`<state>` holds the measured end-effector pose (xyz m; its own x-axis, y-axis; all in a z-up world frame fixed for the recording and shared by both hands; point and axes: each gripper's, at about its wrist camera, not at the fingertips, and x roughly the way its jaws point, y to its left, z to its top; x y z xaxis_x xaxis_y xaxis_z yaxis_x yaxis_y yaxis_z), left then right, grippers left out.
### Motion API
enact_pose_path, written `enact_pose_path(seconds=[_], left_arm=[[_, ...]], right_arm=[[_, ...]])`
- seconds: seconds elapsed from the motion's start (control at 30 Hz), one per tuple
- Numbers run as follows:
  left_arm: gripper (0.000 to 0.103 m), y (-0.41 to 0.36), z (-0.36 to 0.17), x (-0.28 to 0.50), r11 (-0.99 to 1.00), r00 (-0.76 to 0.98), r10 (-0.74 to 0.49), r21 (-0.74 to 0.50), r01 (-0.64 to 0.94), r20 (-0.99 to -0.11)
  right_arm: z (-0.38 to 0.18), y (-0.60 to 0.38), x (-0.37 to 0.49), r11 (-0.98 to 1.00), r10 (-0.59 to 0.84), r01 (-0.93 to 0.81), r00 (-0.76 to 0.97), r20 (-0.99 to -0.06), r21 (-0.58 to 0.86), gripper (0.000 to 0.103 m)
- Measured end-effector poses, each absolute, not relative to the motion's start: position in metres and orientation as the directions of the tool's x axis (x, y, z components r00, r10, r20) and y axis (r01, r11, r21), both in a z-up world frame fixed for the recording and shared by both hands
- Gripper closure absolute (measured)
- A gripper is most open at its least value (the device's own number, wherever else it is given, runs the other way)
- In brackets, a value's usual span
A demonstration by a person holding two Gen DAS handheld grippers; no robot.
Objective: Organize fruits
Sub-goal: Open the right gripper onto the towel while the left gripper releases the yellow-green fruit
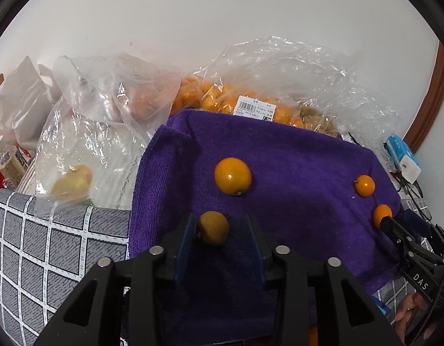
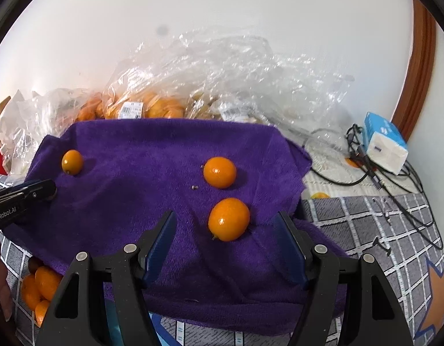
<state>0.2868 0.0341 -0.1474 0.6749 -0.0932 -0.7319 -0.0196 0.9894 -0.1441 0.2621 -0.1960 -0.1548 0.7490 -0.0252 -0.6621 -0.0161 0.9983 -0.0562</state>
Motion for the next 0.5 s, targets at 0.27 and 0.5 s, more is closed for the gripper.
enact_pose_path(seconds=[0.27, 0.5], left_arm=[[0.059, 0.04, -0.136, 0.282, 0.983, 0.699, -0.11, -0.179, -0.026, -0.707], [0.057, 0.043, -0.129, 0.276, 0.978, 0.73, -0.12, -0.207, -0.03, -0.673]], right_arm=[[-0.144, -0.202, 0.261, 0.999, -0.027, 0.002, 0.734, -0.679, -0.038, 0.034], [-0.13, -0.211, 0.231, 0.999, -0.035, 0.022, 0.745, -0.666, -0.028, 0.038]])
